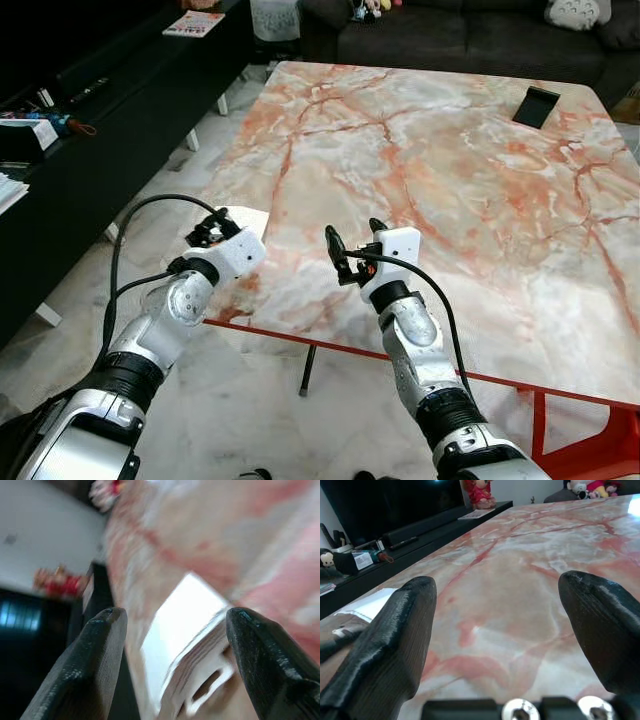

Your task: Picking trash to rubbish bin

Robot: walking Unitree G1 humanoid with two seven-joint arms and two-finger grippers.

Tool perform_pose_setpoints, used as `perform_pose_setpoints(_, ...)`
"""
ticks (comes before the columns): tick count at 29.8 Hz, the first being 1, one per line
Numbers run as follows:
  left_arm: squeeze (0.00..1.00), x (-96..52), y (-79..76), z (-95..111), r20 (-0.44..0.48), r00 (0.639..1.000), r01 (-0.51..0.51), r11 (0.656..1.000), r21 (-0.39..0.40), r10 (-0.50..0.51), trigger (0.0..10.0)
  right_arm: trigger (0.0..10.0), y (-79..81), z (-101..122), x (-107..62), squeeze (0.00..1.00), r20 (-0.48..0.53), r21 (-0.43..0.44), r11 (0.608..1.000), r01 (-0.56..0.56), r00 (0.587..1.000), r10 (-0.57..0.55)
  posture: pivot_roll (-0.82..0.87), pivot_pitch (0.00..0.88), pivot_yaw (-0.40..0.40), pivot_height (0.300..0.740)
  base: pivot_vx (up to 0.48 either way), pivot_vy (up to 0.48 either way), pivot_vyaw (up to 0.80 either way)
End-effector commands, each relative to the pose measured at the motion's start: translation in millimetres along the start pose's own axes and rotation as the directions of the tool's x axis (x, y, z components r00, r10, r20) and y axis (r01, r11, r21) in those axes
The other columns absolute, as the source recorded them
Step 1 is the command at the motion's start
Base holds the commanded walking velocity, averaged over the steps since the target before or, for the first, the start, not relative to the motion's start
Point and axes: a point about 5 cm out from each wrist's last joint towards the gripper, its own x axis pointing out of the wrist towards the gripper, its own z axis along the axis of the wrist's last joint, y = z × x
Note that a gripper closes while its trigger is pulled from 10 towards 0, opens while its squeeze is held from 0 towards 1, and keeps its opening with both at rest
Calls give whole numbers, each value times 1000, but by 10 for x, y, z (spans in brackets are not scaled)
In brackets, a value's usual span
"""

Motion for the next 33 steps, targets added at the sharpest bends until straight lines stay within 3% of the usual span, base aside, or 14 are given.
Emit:
perform_pose_setpoints(1,0,10,-37,33,26,998,64,996,66,-66,10000,10000,4,3,-14,0,0,-2,1000,-6,1000,6,117,140,-4,740,0,0,0)
perform_pose_setpoints(4,0,12,-58,55,33,995,88,994,66,-91,10000,10000,-2,9,-15,0,3,-2,1000,-4,1000,4,118,138,-4,740,0,0,0)
perform_pose_setpoints(6,0,14,-81,60,26,994,106,986,132,-110,10000,10000,-2,11,-16,0,4,-2,1000,-5,1000,5,117,134,-5,740,0,0,0)
perform_pose_setpoints(10,0,26,-35,59,12,996,88,978,189,-92,10000,10000,-3,12,-19,0,5,-2,1000,-8,1000,8,118,132,-6,740,0,0,0)
perform_pose_setpoints(19,0,54,88,67,-8,1000,32,979,202,-31,10000,10000,-4,17,-13,0,5,2,1000,-11,1000,11,119,140,-11,740,0,0,0)
perform_pose_setpoints(33,0,66,136,-21,-65,998,40,972,232,-25,10000,10000,-51,20,-31,0,0,3,1000,-11,1000,11,117,160,-28,740,0,0,0)
